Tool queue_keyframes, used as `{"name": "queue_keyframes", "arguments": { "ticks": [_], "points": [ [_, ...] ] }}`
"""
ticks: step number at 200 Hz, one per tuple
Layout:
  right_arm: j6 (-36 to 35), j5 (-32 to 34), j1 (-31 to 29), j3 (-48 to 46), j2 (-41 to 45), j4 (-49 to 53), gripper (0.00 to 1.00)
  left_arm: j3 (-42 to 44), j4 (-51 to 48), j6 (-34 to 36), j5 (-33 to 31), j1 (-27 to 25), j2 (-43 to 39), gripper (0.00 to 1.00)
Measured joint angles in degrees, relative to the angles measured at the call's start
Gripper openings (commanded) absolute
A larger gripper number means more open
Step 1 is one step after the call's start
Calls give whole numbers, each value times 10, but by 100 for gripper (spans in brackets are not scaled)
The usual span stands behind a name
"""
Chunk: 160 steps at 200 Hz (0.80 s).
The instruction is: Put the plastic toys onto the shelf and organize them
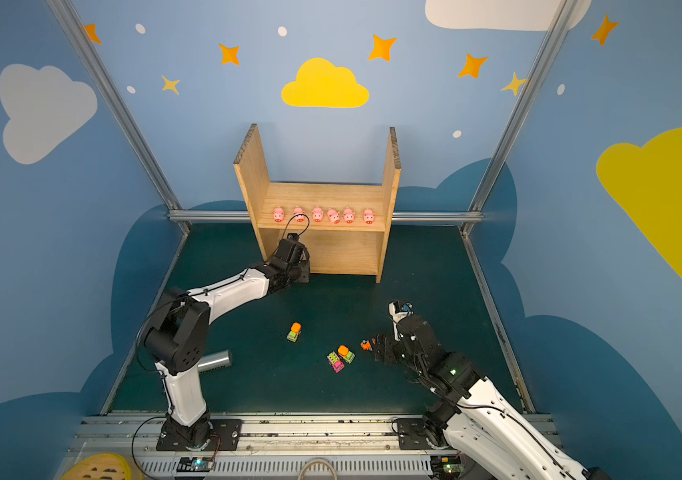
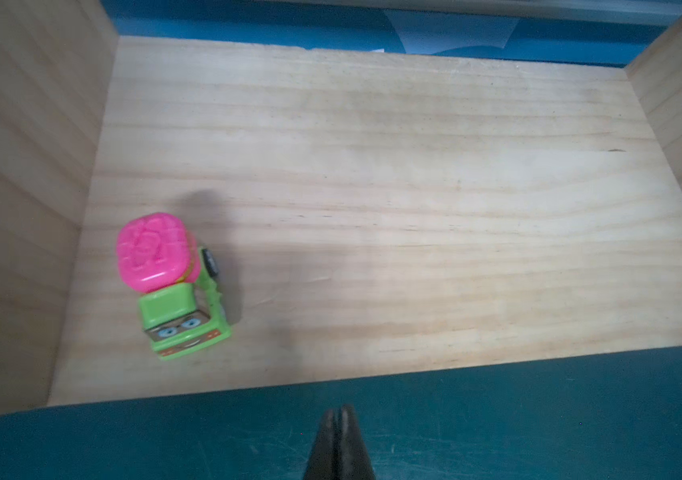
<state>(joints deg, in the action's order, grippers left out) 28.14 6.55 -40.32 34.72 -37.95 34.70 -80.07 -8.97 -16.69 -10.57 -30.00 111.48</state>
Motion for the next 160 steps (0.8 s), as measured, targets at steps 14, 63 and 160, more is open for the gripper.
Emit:
{"name": "queue_keyframes", "arguments": {
  "ticks": [14, 63, 160],
  "points": [
    [-1, 1, 0, 0, 5, 3, 81, -16, -5, -2, -10, -2, 15, 5],
    [-2, 8, 0, 0, 6, 8, 81, -48, -12, -7, -47, 2, 49, 5],
    [-8, 11, 0, 0, -4, 9, 81, -52, -7, -5, -57, 25, 58, 5]
  ]
}}
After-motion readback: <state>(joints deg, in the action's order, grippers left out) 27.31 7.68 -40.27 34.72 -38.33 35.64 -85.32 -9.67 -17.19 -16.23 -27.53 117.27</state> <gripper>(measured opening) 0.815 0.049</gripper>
